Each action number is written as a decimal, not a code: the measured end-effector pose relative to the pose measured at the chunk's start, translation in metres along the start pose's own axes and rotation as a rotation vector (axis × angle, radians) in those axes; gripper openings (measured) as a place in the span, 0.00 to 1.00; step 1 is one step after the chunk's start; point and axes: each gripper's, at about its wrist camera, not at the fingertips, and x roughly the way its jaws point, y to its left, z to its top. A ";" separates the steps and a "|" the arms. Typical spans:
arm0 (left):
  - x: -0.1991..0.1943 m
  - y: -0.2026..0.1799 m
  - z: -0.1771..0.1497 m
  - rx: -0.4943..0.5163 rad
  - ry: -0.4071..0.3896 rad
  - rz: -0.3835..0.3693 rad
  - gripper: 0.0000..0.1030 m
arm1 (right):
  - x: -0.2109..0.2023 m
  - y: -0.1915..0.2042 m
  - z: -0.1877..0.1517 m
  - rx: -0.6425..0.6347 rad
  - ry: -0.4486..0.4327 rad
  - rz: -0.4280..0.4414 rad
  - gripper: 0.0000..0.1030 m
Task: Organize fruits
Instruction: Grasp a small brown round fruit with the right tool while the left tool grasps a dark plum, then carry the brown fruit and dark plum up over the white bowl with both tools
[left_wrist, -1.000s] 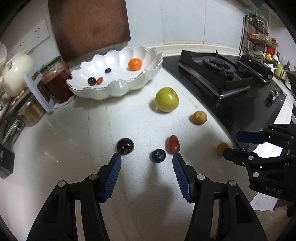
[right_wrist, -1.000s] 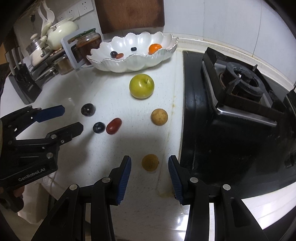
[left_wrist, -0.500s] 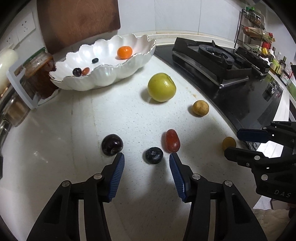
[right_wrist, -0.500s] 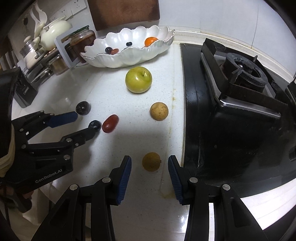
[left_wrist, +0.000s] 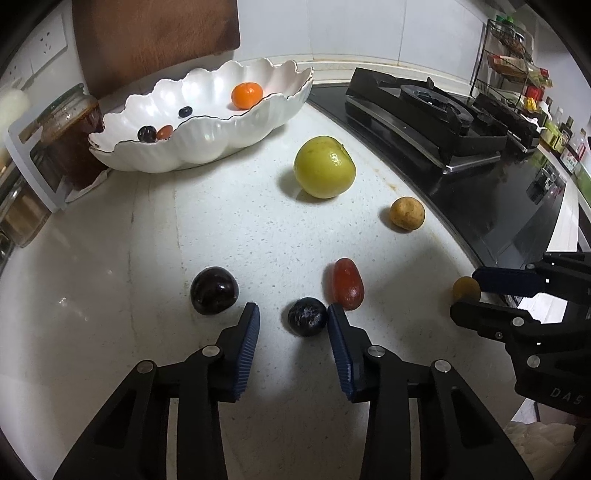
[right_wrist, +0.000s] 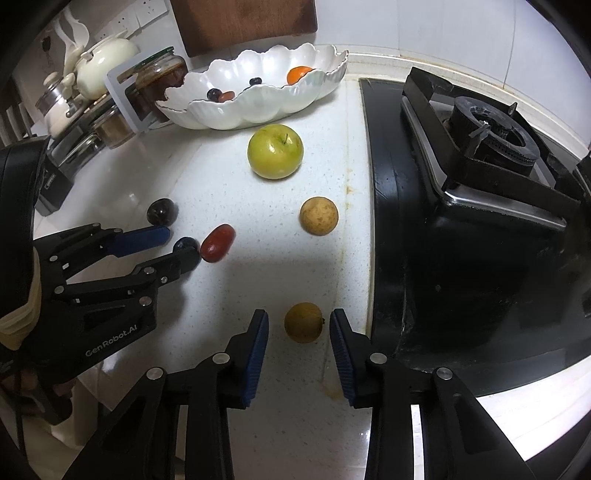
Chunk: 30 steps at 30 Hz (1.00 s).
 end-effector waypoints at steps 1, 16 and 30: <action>0.001 0.000 0.000 -0.005 0.000 -0.004 0.34 | 0.000 -0.001 0.000 0.001 -0.001 0.002 0.33; -0.001 0.000 -0.001 -0.045 0.006 0.006 0.21 | 0.004 -0.004 0.002 0.014 -0.004 0.032 0.23; -0.035 -0.002 0.000 -0.137 -0.057 0.060 0.21 | -0.017 0.000 0.008 -0.027 -0.076 0.075 0.23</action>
